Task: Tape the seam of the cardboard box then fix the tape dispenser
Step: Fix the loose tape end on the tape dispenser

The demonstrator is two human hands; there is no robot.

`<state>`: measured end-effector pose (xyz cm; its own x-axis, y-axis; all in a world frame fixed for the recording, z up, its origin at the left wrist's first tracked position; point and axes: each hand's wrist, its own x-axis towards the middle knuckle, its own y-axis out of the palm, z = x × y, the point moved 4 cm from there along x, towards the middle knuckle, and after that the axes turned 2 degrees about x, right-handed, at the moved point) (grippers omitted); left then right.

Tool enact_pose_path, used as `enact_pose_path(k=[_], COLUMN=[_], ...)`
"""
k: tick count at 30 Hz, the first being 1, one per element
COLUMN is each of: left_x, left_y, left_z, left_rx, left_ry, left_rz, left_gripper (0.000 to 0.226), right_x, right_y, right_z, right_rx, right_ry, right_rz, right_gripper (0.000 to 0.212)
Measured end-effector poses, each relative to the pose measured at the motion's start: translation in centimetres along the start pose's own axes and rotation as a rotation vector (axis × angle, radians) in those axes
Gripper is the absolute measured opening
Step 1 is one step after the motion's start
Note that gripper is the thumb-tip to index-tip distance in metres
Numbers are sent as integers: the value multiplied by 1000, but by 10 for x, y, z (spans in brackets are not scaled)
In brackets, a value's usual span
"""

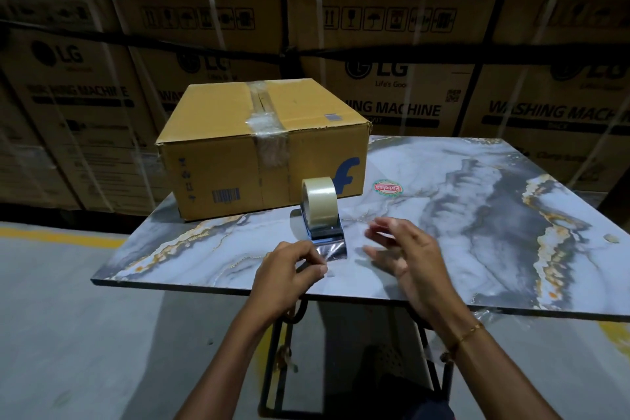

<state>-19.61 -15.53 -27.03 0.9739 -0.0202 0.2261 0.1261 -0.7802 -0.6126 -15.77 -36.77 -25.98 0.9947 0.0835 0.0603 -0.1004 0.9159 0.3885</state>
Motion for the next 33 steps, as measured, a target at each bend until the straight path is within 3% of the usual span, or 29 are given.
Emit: enact_pose_path(k=[2, 7, 13, 18, 22, 26, 33], left_x=[0, 0, -3, -4, -1, -1, -3], left_y=[-1, -3, -3, -8, -7, -4, -5], left_z=[0, 0, 1, 1, -1, 1, -2], left_rx=[-26, -52, -113, -284, -359, -370, -369], left_ry=[-26, -50, -47, -77, -132, -151, -143], left_rz=[17, 21, 10, -25, -51, -52, -41], left_gripper=[3, 9, 14, 10, 16, 15, 13], right_x=[0, 1, -3, -6, -2, -2, -2], right_y=[-8, 7, 15, 19, 17, 20, 22], right_z=[0, -10, -9, -6, -9, -10, -11], right_rx=[37, -523, -756, -705, -591, -435, -470], right_ry=[11, -63, -212, -254, -149, -43, -62], right_rz=[-40, 119, 206, 203, 201, 201, 207], right_gripper=[16, 12, 16, 18, 13, 7, 10])
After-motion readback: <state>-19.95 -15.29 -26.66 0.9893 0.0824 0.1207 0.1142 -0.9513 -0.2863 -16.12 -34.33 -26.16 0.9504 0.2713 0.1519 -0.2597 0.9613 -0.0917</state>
